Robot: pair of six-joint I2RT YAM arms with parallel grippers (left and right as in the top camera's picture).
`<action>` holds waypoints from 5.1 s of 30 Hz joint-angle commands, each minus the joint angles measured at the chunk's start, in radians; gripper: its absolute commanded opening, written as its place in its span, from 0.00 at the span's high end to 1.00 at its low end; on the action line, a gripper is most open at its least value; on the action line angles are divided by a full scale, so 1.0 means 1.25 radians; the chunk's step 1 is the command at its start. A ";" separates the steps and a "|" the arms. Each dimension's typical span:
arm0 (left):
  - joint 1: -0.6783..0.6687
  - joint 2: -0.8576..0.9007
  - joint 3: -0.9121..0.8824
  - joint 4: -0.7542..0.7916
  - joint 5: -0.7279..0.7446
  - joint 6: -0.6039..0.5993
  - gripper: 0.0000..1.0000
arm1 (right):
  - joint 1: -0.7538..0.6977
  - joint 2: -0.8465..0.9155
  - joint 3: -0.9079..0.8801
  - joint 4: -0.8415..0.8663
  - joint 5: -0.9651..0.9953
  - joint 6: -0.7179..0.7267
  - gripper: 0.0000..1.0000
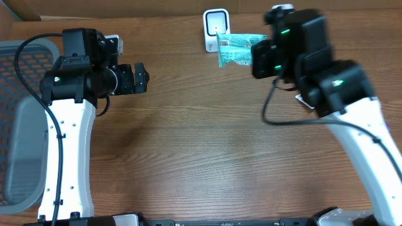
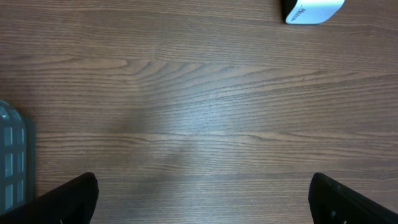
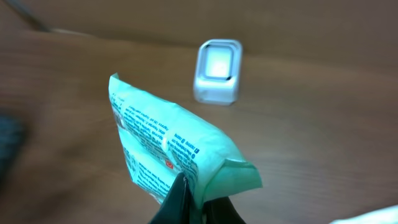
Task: Scan the item barcode
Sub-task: 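Lift the tissue pack up to the white scanner, then hold the tissue pack in front of the scanner window, then carry the tissue pack right and drop it on the purple pack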
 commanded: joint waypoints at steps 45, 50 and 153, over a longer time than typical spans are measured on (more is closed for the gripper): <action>-0.005 0.003 0.014 0.000 0.006 0.018 0.00 | 0.022 0.559 0.015 0.967 0.329 -1.122 0.96; -0.005 0.003 0.014 -0.001 0.006 0.018 0.00 | 0.022 0.559 0.015 0.967 0.320 -1.122 0.96; -0.005 0.003 0.014 -0.001 0.006 0.018 0.00 | -0.661 -0.085 -0.010 -0.485 -0.356 0.004 0.36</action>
